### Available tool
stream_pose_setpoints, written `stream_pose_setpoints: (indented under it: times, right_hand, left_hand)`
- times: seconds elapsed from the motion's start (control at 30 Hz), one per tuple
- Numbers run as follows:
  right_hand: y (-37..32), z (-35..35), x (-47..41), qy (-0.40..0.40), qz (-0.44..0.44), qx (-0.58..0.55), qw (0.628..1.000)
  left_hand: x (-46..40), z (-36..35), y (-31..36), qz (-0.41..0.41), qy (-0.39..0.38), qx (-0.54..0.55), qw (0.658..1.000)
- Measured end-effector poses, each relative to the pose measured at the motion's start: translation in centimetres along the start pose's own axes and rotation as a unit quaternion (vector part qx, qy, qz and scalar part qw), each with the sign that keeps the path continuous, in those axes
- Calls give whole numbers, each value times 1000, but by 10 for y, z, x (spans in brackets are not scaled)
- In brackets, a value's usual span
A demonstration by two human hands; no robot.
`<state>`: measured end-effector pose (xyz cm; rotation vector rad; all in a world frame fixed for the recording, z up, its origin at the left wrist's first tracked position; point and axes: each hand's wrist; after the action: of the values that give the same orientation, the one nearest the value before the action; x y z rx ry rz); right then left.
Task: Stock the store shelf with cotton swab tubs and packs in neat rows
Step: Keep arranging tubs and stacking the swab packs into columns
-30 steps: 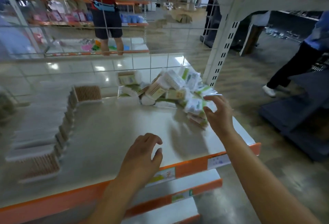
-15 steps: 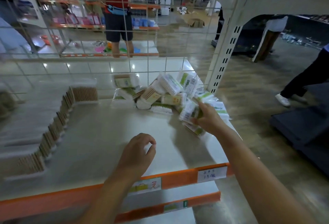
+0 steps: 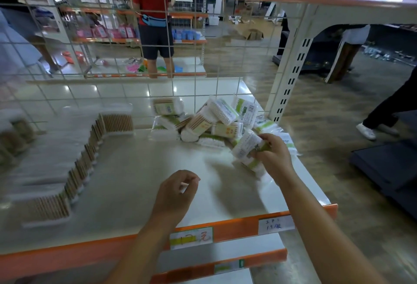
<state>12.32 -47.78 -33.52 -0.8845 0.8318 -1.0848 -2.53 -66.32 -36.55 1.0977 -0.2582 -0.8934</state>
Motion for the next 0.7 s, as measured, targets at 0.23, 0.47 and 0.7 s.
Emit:
stream_pose_setpoints:
  times: [0.23, 0.47, 0.7]
  right_hand:
    - [-8, -43, 54, -37, -57, -324, 944]
    - [-22, -85, 90, -13, -107, -431, 896]
    - [-16, -91, 100, 2, -93, -427, 900]
  left_hand:
    - [-3, 3, -1, 92, -18, 196, 976]
    - [-3, 7, 4, 150, -44, 328, 932]
    - [-3, 8, -3, 147, -37, 324, 934]
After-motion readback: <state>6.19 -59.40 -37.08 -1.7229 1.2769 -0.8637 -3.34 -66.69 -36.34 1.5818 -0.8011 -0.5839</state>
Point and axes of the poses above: each hand's wrist, its own x-axis away from the middle knuckle, its own z-axis out of the back of the hand, y = z × x, and after that the axes turned 5 degrees about y, right-handed
